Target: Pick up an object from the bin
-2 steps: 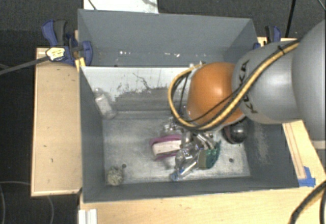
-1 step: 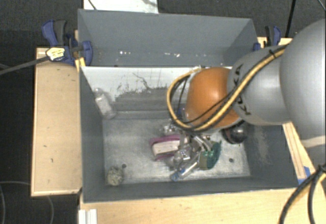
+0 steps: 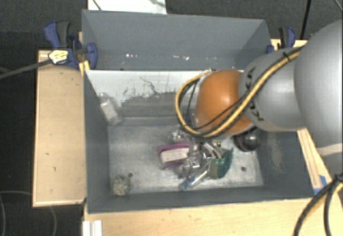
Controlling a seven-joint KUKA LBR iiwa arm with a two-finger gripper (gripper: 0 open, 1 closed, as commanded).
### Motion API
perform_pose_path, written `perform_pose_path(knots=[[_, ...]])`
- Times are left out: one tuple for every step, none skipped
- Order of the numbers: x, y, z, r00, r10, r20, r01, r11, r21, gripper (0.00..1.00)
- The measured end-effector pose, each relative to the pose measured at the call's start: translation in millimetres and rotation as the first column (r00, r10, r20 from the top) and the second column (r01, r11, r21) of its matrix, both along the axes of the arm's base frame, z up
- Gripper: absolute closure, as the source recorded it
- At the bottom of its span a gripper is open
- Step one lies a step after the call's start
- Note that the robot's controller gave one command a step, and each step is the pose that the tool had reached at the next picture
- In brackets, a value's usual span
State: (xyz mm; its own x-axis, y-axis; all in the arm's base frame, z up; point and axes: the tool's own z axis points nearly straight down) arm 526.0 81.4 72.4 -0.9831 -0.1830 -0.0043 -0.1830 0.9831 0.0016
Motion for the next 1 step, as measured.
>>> perform_pose_path(knots=[[2.5, 0.3, 2.5, 1.000, -0.003, 0.007, 0.003, 1.000, 0.001, 1.00]])
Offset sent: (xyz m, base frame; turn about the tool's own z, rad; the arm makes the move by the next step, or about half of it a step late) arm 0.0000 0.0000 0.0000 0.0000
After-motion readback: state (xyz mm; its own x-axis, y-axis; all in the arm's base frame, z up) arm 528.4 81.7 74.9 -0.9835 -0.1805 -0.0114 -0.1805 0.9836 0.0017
